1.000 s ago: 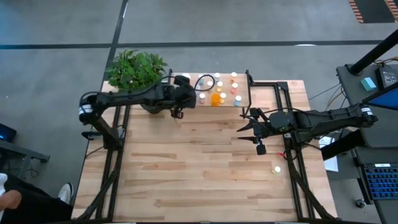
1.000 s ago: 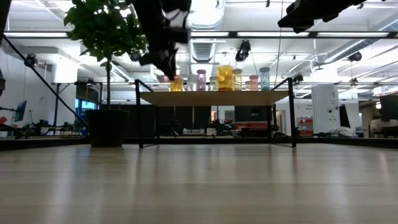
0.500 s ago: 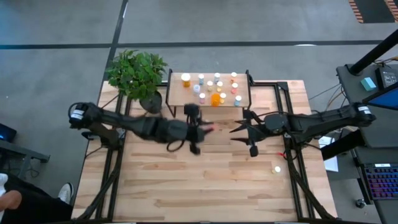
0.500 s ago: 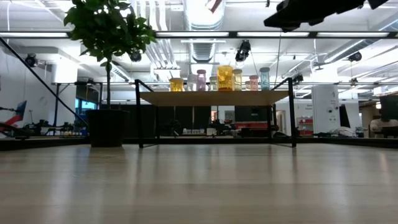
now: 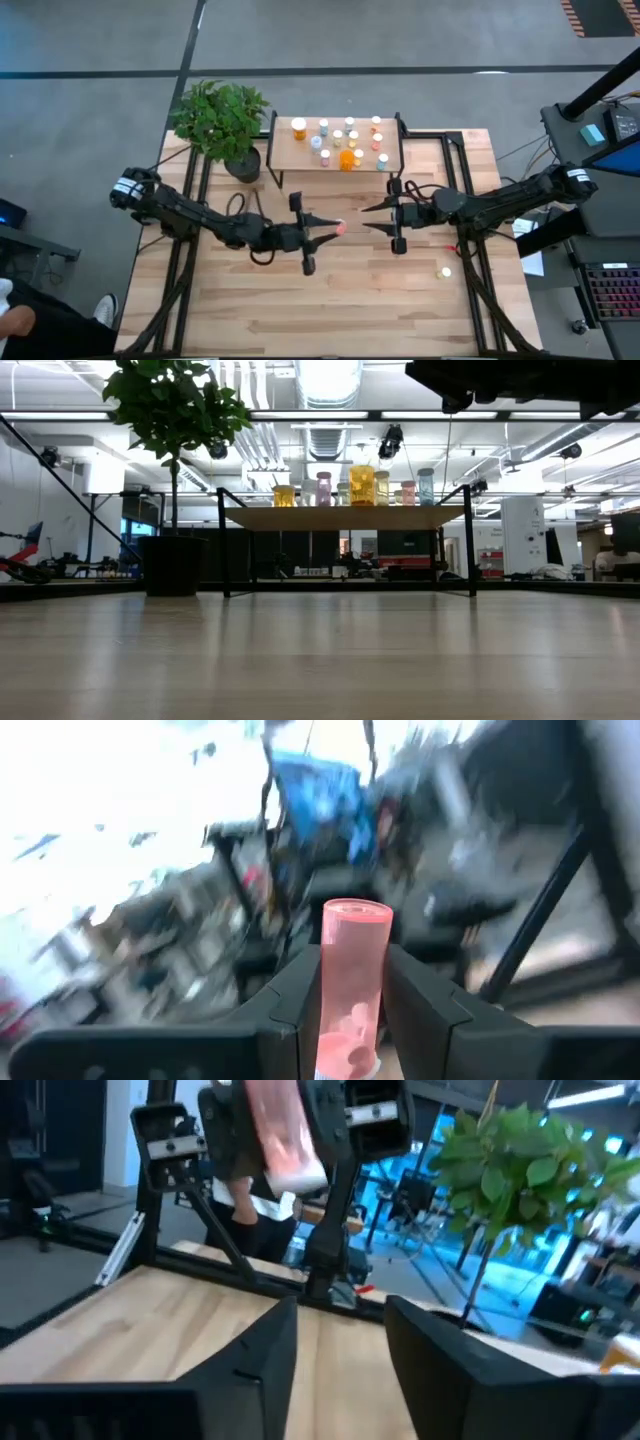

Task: Pick and place medicine bottles onto shelf by color
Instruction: Adjust the orange pill bottle on the shelf

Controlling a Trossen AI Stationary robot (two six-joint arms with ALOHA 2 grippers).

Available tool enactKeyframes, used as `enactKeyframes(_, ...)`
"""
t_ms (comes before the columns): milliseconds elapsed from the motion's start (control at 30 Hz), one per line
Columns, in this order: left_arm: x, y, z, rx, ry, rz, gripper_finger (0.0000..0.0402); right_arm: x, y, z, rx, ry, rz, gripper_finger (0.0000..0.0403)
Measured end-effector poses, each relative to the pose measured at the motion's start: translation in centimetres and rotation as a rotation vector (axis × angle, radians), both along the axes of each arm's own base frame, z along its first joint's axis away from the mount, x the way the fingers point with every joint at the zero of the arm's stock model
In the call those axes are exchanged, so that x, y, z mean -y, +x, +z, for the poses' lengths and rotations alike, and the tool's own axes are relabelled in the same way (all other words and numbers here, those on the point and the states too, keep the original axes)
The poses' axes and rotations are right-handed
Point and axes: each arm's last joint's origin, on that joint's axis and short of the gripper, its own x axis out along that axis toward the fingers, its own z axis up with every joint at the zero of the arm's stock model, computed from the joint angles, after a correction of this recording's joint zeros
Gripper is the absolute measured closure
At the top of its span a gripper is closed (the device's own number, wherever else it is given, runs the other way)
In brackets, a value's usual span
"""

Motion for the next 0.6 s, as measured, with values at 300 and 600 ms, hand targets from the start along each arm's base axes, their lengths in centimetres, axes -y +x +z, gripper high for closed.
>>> enactKeyframes(300,0.0,-1.0,-1.8,0.21,0.011,-0.142,0.0324,-0.6,2.8,1.0,-0.014,0.061,0.028,0.0173)
enactKeyframes(600,-0.4,0.3,-4.0,0.131,0.033,-0.093,0.0324,-1.0,4.2,0.9,-0.034,0.032,0.066,0.0136)
